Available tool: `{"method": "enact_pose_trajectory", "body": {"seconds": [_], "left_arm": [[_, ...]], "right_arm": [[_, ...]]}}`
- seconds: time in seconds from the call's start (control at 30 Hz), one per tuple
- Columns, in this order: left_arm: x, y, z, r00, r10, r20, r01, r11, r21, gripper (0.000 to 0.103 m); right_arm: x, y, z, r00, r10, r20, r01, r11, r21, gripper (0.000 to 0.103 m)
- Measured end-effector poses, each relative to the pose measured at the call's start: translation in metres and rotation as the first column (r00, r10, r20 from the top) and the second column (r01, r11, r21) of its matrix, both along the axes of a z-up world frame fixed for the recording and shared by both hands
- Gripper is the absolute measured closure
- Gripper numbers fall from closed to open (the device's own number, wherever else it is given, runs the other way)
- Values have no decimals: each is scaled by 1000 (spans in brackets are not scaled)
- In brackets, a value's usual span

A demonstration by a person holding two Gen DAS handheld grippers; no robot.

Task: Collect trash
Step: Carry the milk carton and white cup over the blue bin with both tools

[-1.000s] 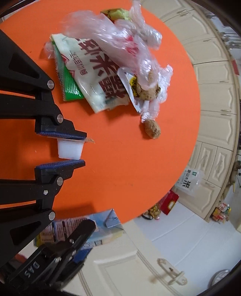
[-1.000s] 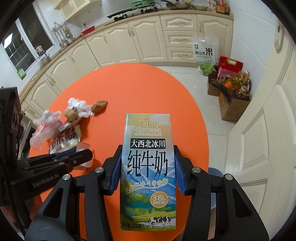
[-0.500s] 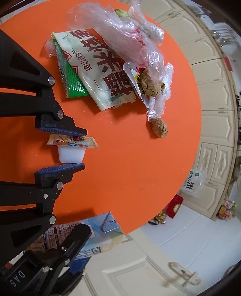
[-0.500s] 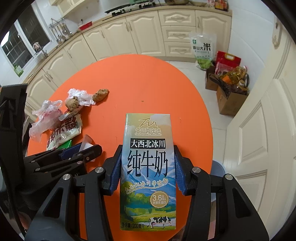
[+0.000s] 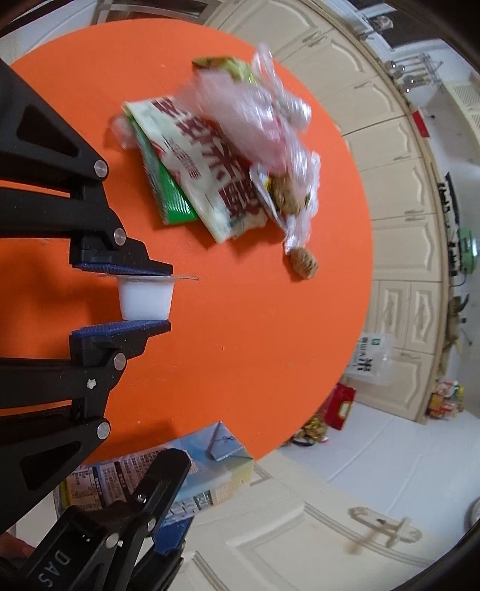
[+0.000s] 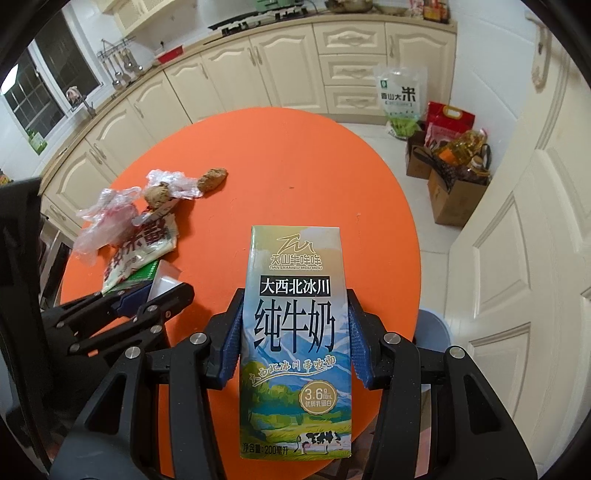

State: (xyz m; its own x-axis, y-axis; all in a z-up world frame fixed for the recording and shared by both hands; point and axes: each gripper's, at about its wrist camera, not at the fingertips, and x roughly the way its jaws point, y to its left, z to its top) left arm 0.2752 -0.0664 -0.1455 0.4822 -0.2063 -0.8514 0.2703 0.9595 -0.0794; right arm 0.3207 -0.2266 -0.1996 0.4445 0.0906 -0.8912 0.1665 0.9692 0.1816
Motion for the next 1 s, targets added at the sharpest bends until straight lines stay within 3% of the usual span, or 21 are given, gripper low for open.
{"method": "enact_pose_trajectory", "body": {"seconds": [0.33, 0.6, 0.8, 1.0], "left_arm": [[-40, 53, 40, 994, 48, 98, -39, 995, -89, 85], [-85, 87, 67, 973, 107, 206, -81, 988, -131, 85], [-112, 94, 75, 964, 117, 240, -86, 987, -136, 85], [-128, 72, 75, 964, 55, 260, -28, 994, -105, 85]], "right_arm": [[-25, 32, 28, 997, 38, 63, -39, 999, 2, 56], [-52, 55, 55, 988, 51, 148, -57, 998, 37, 56], [-69, 61, 70, 979, 60, 195, -67, 997, 27, 56], [-79, 51, 71, 979, 35, 199, -40, 999, 24, 56]]}}
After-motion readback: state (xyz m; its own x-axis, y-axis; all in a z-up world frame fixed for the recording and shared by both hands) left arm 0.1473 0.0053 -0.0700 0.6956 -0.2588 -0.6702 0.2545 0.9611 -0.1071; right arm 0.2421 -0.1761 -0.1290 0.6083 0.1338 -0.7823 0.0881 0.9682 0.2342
